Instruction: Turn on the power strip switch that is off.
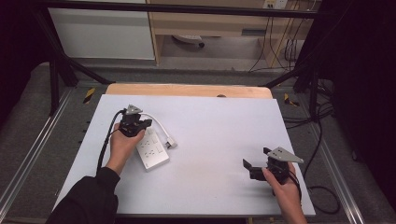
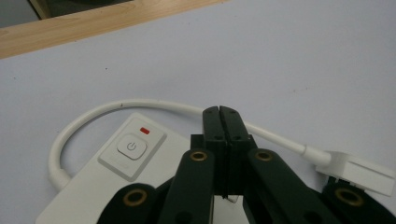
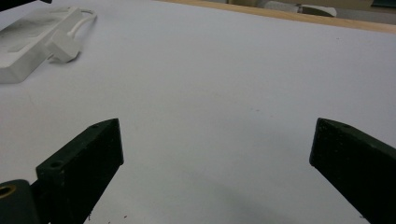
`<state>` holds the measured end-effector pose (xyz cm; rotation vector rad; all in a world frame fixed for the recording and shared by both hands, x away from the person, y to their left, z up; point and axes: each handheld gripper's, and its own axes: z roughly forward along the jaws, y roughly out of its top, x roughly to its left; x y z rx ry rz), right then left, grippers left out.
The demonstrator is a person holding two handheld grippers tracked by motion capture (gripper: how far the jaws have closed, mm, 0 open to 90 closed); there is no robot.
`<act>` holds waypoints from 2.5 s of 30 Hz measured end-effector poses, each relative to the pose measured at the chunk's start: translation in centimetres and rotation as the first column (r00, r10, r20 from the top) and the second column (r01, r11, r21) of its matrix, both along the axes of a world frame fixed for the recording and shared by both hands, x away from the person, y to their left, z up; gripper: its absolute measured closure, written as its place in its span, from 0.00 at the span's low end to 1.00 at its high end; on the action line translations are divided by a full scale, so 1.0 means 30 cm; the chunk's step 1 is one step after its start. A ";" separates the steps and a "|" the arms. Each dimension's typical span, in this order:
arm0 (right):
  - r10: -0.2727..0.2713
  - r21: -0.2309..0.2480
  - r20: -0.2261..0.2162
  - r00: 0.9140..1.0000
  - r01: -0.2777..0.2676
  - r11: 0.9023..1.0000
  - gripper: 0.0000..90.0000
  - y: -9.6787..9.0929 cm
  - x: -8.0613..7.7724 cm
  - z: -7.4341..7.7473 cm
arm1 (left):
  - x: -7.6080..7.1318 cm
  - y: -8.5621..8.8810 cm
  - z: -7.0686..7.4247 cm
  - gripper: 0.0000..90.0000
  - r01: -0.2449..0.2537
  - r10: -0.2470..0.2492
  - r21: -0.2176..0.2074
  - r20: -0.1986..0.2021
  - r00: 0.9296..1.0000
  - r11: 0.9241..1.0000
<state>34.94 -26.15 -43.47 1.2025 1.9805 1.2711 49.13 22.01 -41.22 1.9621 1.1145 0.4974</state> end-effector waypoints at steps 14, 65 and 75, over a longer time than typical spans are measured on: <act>0.000 0.001 0.000 1.000 0.000 1.000 0.04 0.000 0.000 0.000 | -0.010 0.001 0.019 0.90 0.004 -0.003 -0.026 0.037 0.999 1.000; -0.001 -0.003 0.001 1.000 0.001 1.000 0.04 0.001 0.001 0.000 | -0.119 0.015 0.142 0.34 0.053 -0.028 -0.137 0.179 0.984 0.989; -0.001 -0.003 0.001 1.000 0.001 1.000 0.04 0.001 0.001 0.000 | -0.161 0.010 0.166 0.18 0.058 -0.031 -0.126 0.211 0.977 0.990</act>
